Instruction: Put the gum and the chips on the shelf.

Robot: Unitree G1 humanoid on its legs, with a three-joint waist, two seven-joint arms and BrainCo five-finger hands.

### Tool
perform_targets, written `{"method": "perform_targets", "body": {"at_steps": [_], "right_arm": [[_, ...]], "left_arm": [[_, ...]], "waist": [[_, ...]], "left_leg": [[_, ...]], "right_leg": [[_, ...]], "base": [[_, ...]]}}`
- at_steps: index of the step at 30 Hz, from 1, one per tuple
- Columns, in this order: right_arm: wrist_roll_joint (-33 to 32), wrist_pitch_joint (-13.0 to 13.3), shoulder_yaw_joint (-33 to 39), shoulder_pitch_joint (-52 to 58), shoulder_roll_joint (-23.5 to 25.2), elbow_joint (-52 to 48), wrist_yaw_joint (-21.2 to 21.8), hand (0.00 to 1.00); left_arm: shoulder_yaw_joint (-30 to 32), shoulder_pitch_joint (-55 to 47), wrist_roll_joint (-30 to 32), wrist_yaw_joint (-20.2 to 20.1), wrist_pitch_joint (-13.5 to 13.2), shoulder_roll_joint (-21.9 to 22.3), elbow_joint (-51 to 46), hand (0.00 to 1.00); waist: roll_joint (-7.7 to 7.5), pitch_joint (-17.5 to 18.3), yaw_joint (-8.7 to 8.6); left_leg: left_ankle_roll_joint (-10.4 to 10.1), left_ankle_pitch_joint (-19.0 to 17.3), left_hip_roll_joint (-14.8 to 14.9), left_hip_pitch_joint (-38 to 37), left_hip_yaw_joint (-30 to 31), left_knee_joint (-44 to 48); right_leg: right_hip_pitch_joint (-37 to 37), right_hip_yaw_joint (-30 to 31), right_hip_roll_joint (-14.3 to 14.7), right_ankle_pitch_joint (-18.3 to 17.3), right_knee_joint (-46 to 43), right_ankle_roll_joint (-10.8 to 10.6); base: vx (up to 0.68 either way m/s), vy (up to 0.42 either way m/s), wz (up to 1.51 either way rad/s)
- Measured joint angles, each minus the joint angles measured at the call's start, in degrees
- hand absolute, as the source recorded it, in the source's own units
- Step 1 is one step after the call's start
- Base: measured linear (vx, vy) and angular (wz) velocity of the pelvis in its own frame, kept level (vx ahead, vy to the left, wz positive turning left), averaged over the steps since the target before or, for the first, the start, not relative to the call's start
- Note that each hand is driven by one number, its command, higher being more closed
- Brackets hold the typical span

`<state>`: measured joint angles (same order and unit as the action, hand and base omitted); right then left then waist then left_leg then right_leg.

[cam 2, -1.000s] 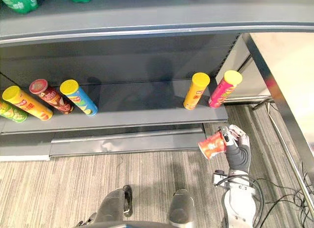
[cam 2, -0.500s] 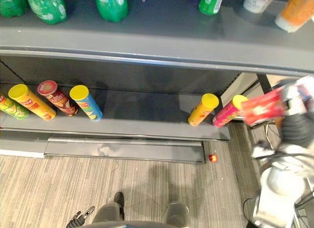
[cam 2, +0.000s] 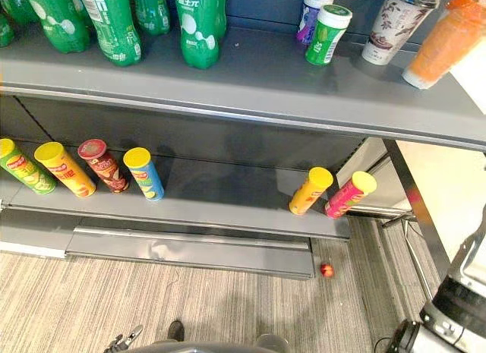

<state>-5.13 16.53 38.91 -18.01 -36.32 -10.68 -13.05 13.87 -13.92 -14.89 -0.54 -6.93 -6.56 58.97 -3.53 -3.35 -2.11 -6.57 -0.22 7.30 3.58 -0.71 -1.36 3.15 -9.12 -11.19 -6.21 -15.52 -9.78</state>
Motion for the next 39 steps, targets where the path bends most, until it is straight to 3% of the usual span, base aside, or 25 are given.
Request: {"method": "perform_targets", "body": {"at_steps": [9,17,19,20,23,27,33,39], "right_arm": [[-3.91,-4.0,-20.73,-10.29,-7.03,16.13,7.73,1.0],[-3.83,-5.77,-34.24,-16.81,-10.89,19.51,15.1,1.0],[-3.8,-5.8,-37.2,-18.56,-12.51,20.63,16.01,1.0],[-3.76,-5.89,-38.76,-19.63,-13.5,20.67,16.7,1.0],[-3.01,-5.89,-41.93,-22.76,-14.47,20.94,17.44,1.0],[0.71,-6.08,-48.04,-28.38,-14.55,25.7,18.59,1.0],[2.96,-6.63,-51.46,-34.77,-14.54,31.66,18.54,1.0],[5.47,-7.86,-55.41,-41.2,-14.55,36.9,18.43,1.0]], "left_arm": [[-2.01,-0.29,-0.21,-1.17,0.04,0.39,0.44,0.0],[-2.98,-0.31,-0.6,-2.09,0.0,0.73,0.43,0.0],[-3.41,-0.31,-0.58,-2.17,0.0,0.67,0.43,0.0],[-3.4,-0.31,-0.58,-2.28,-0.02,0.5,0.43,0.0],[-3.46,-1.12,-0.56,-2.36,0.01,0.29,0.44,0.0],[-3.44,-0.88,-0.56,-2.39,0.0,-0.99,0.44,0.0],[-3.46,-0.73,-0.59,-2.35,-0.02,-0.79,0.39,0.0],[-3.45,-0.56,-0.77,-2.34,-0.03,-0.88,0.38,0.0]], "waist": [[1.74,0.43,1.14],[2.73,0.11,2.2],[2.63,-0.09,2.22],[1.87,-0.24,2.24],[1.66,-0.42,2.41],[-0.89,-1.0,2.62],[-0.36,-1.3,4.41],[-0.27,-1.36,4.12]], "left_leg": [[-0.39,4.15,-0.26,0.13,3.1,-4.47],[-1.31,6.97,0.49,2.48,5.59,-4.57],[-1.74,6.76,0.6,2.73,6.2,-4.58],[-2.35,6.42,0.6,3.12,5.99,-4.53],[-1.85,7.95,0.02,3.42,6.18,-4.48],[-1.56,8.46,-0.26,4.17,6.41,-4.51],[-1.65,8.87,-0.09,4.48,7.82,-4.54],[-1.47,9.01,0.1,4.74,8.06,-4.53]], "right_leg": [[-0.78,-0.41,0.39,-0.03,2.58,0.0],[-1.42,-2.36,1.67,-1.76,6.33,1.09],[-1.36,-3.22,2.0,-2.04,6.4,1.44],[-1.14,-3.34,1.49,-2.09,6.75,1.32],[-0.67,-3.2,1.16,-2.13,6.52,0.74],[-0.27,-2.99,1.02,-1.19,6.56,0.34],[-0.35,-3.97,1.35,-1.27,6.38,0.49],[-0.4,-4.25,1.66,-1.27,6.35,0.52]], "base": [[-0.08,-0.027,0.11],[-0.12,-0.047,0.09],[-0.14,-0.042,0.17],[-0.05,0.0,0.09],[-0.04,0.012,-0.02],[0.0,0.013,0.04],[0.02,-0.014,0.09],[0.02,-0.01,0.01]]}}
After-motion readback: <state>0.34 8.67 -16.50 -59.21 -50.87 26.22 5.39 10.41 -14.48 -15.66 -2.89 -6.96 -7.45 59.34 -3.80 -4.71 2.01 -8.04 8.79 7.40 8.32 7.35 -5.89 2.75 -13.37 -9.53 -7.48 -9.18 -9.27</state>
